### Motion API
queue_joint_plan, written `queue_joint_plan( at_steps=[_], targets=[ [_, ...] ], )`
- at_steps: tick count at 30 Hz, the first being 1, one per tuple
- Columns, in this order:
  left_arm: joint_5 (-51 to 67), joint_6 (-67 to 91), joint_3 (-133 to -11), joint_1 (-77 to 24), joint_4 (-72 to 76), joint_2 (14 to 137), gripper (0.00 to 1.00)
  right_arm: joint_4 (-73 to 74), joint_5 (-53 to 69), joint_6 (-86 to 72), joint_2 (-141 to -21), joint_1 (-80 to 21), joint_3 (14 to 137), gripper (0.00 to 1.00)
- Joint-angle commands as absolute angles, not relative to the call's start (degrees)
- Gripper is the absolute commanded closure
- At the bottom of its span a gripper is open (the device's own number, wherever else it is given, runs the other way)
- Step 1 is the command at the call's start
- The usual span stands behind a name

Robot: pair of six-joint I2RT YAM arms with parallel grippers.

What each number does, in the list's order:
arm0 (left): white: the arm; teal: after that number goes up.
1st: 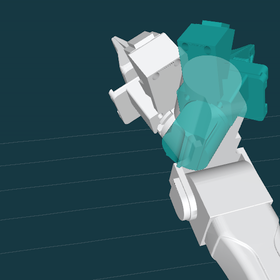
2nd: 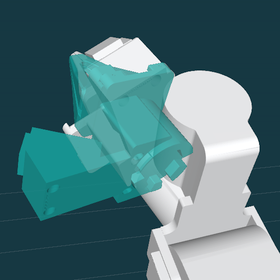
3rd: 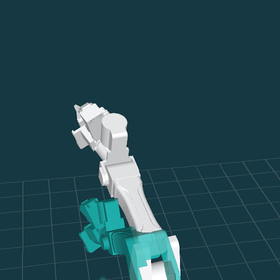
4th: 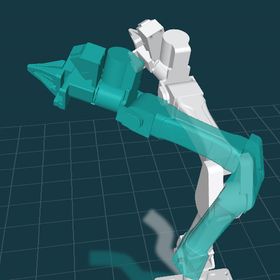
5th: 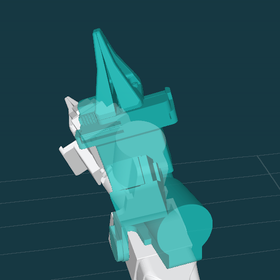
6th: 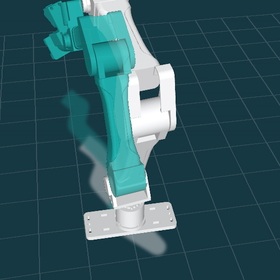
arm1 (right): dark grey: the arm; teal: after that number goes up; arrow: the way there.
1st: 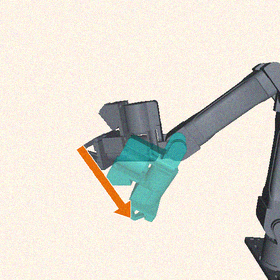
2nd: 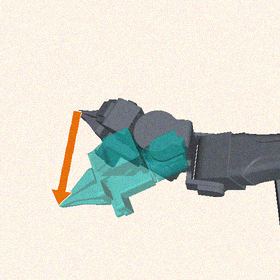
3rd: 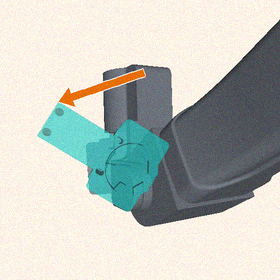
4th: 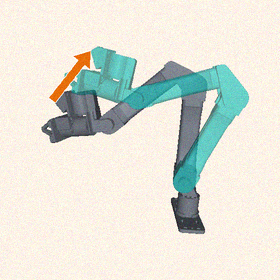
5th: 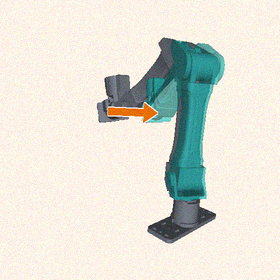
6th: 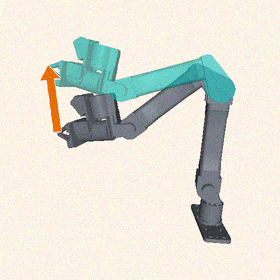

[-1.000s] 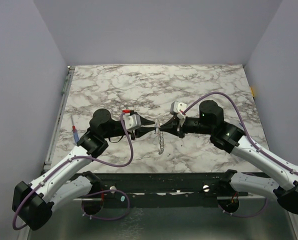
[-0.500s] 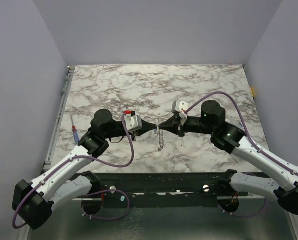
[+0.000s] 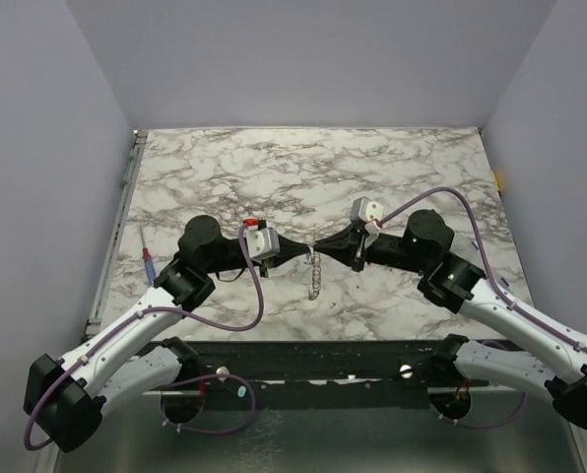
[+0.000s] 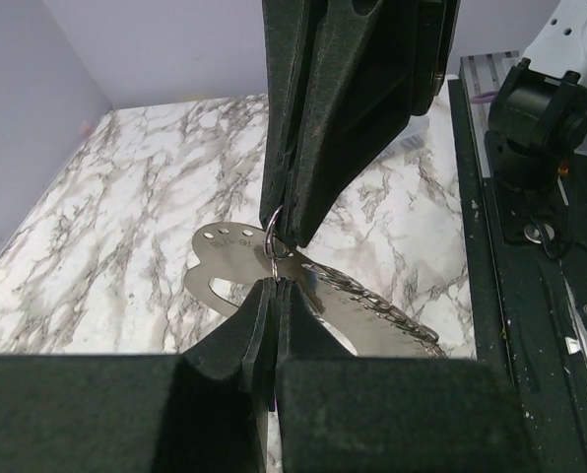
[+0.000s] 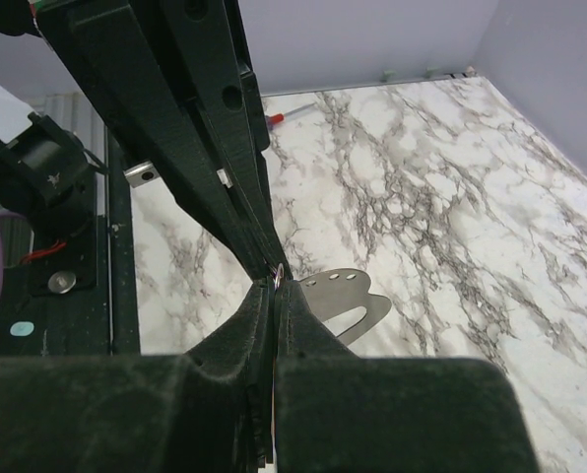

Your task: Put the keys on the keyring

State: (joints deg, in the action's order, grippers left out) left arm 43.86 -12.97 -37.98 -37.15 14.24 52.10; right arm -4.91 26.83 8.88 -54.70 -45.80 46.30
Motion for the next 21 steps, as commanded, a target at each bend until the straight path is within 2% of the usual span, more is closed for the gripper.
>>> queue_joint_plan(
  at_steps=[1,6,7,14,21],
  targets=[
    [44.1,-12.5,-37.3,-37.5,15.4,51.5,0.95,-10.5,25.1,7.5,-54.1,-46.2,45.9,0.99],
    [43.3,-13.1,-36.5,-37.5,15.5,49.9,0.62,-9.8,25.7,7.6,-53.8,-46.2,46.0,0.99],
    [43.3,-13.2,-36.3,-37.5,15.5,49.6,0.58,-9.6,25.8,7.6,-53.7,-46.2,46.0,1.0],
    [44.1,-12.4,-36.5,-37.5,16.4,49.0,0.56,-7.4,29.3,8.2,-53.9,-46.2,46.5,0.99],
    [47.3,-8.2,-35.4,-37.5,21.6,48.8,0.61,-6.8,36.2,8.9,-54.5,-46.2,46.7,0.99]
  ],
)
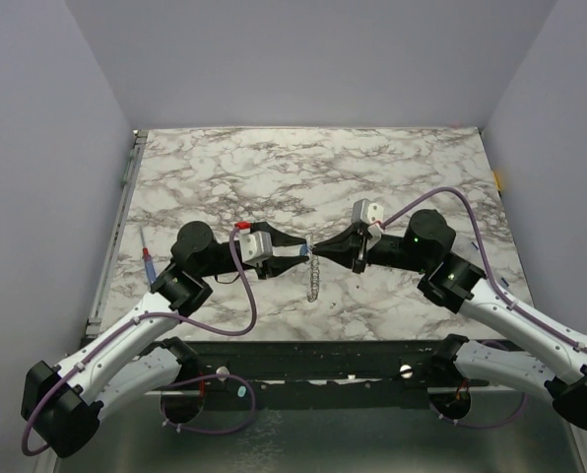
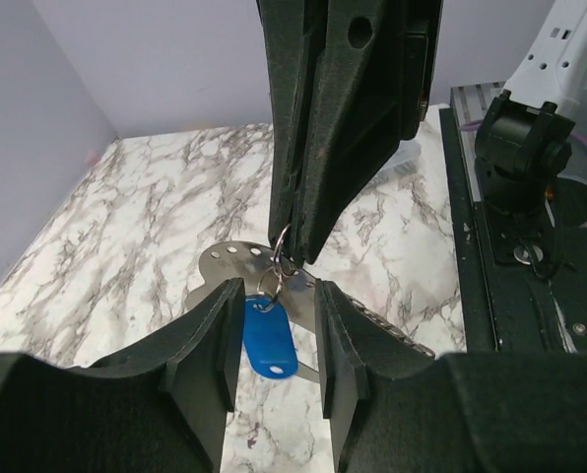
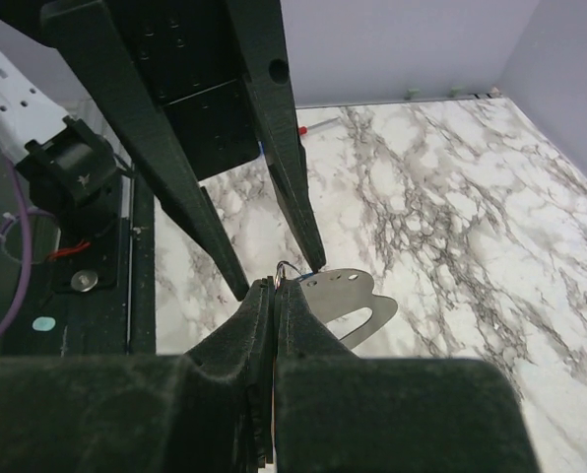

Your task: Put the keys on the keyring

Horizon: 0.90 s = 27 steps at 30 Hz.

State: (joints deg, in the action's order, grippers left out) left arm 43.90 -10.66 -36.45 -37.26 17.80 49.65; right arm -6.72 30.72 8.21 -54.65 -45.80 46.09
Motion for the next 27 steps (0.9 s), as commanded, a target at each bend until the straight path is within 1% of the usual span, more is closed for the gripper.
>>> queue_joint_plan(
  at_steps=[1,7,11,13,15,17,18,20,22,23,25,26,27],
  targets=[
    [48.0,-8.0,-35.5,-37.5,21.6,49.0,0.61,-7.1,37.0,8.9,-54.4,-46.2,46.6,0.99],
    [52.8,-7.3,-35.8,-37.5,21.6,50.1,0.63,-7.8,40.0,8.4,-54.9,-46.2,47.1,0.99],
    [53.9,-7.0,-36.1,-37.5,21.6,50.9,0.72,-8.3,40.8,8.0,-55.2,-46.2,47.2,0.99],
    [53.8,-7.0,-36.1,-37.5,21.6,51.1,0.74,-8.9,40.5,7.8,-55.2,-46.2,47.1,0.99],
    [53.0,-6.9,-35.9,-37.5,21.6,51.0,0.73,-9.3,39.3,7.7,-55.0,-46.2,47.1,0.99],
    [51.4,-7.4,-35.7,-37.5,21.0,50.8,0.66,-9.4,37.8,7.8,-54.6,-46.2,47.1,0.99],
    [50.5,-8.0,-35.7,-37.5,20.5,50.7,0.64,-9.5,37.1,7.9,-54.3,-46.1,47.1,0.99],
    [48.7,-9.3,-35.8,-37.5,18.7,50.4,0.64,-9.6,36.0,7.9,-53.7,-46.1,46.9,0.99],
    [47.5,-10.2,-35.9,-37.5,17.9,50.3,0.68,-10.0,35.4,7.8,-53.2,-46.2,46.8,0.99],
    [47.2,-10.4,-35.9,-37.5,17.8,50.3,0.72,-10.3,35.2,7.8,-52.9,-46.2,46.7,0.99],
    [46.9,-11.0,-36.2,-37.5,17.5,50.5,0.9,-11.0,34.8,7.6,-52.5,-46.1,46.4,0.99],
    [46.5,-11.0,-36.3,-37.5,17.4,50.5,0.95,-11.3,34.4,7.6,-52.5,-46.2,46.4,0.99],
    [46.0,-11.0,-36.3,-37.5,17.4,50.6,0.96,-11.5,34.1,7.5,-52.4,-46.2,46.4,0.99]
  ],
)
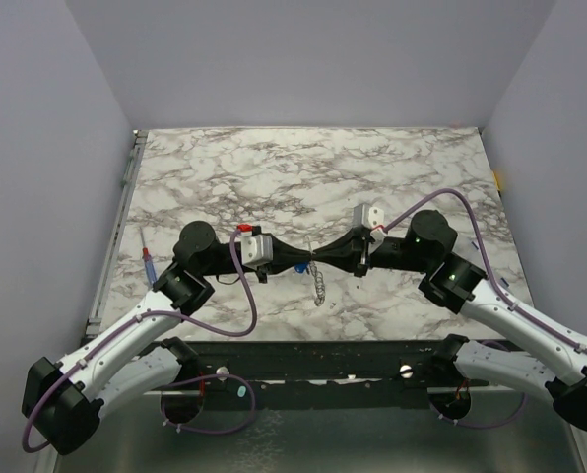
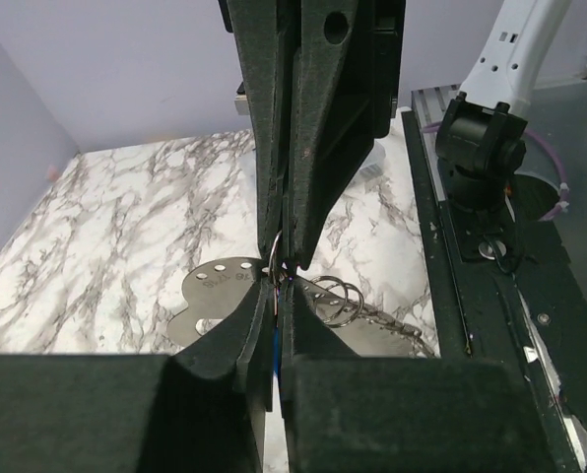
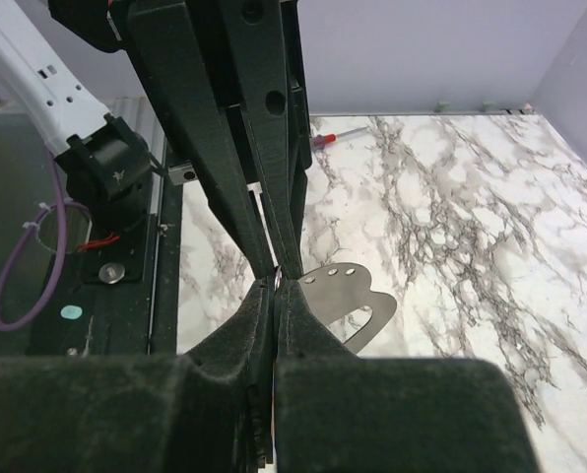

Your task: Put the keys on the keyring

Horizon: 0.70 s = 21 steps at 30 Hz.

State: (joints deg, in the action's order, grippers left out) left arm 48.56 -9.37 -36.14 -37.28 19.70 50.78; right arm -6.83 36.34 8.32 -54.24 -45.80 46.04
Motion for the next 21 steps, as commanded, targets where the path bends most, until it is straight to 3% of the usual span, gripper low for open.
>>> queue_joint_plan(
  at_steps=[1,6,8,14,21],
  targets=[
    [45.5,-11.0,-36.2,-37.5,17.4,50.6,0.95,-11.7,33.8,7.5,-52.4,-46.2,46.5,0.99],
    [44.9,-11.1,-36.1,-37.5,17.3,50.6,0.91,-13.3,31.8,7.0,-51.7,-46.1,46.3,0.99],
    [44.7,-11.1,-36.0,-37.5,17.3,50.5,0.81,-14.6,29.8,6.6,-51.3,-46.1,45.8,0.99],
    [46.1,-8.7,-35.9,-37.5,19.4,50.9,0.67,-20.7,28.4,4.3,-51.6,-46.1,44.1,0.99],
    [46.4,-2.9,-34.7,-37.5,26.4,51.6,0.7,-28.5,31.4,0.4,-55.0,-46.2,42.4,1.0]
  ],
)
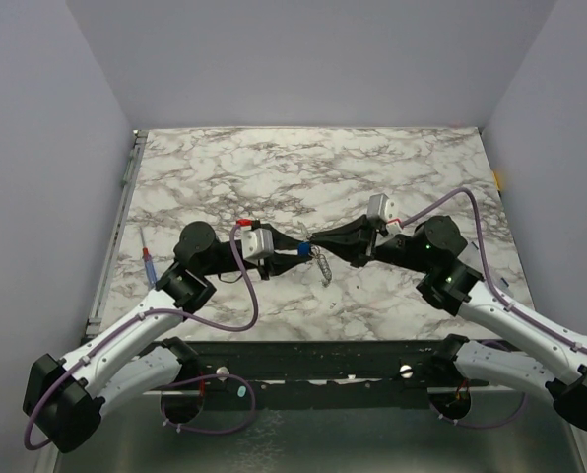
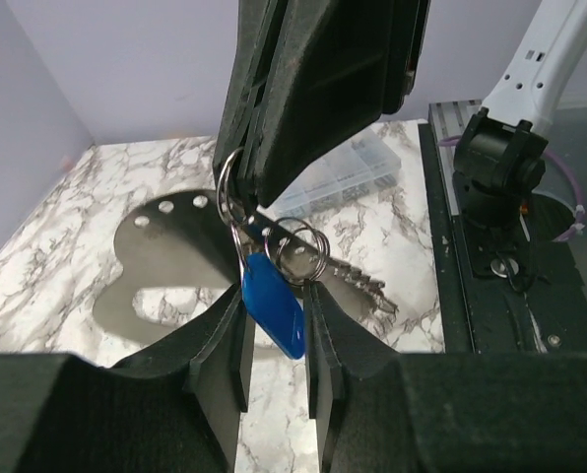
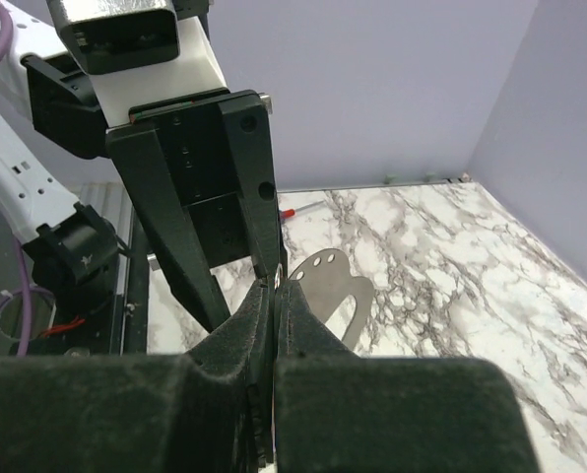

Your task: Put the keys on the keyring

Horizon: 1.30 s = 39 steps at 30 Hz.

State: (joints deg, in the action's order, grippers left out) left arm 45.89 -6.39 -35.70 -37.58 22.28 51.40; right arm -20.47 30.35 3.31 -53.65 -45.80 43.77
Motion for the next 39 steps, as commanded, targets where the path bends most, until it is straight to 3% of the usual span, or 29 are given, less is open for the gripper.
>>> queue_joint_plan(
  at_steps=[1,10,14,15,34,36,39],
  targets=[
    [45.8,-3.0,-34.7,-37.5,26.5,51.4,0.7,-28.6,31.4,0.3,-55.2,-46.1,42.4,0.99],
    [34.1,-7.1,-32.1,-37.5,26.1,46.1,0.7,-25.4,30.2,1.5,-54.7,-46.2,42.4,0.99],
    [34.7,-7.2,-32.6,-37.5,25.8,47.0,0.97,-26.4,29.6,1.0,-54.8,-46.2,42.1,0.99],
    [35.0,-7.1,-32.7,-37.5,25.8,47.3,1.0,-27.2,29.1,0.7,-54.9,-46.2,41.9,0.99],
    [40.9,-3.6,-34.2,-38.4,26.5,52.2,1.0,-40.2,13.7,-4.1,-58.5,-46.1,39.7,0.99],
    [39.1,-3.8,-34.0,-38.4,26.5,51.9,0.97,-40.0,10.3,-4.5,-58.4,-46.2,39.7,0.99],
    [38.6,-4.3,-33.7,-38.4,26.3,51.6,0.84,-39.6,6.4,-4.3,-57.9,-46.1,39.3,0.99]
  ],
)
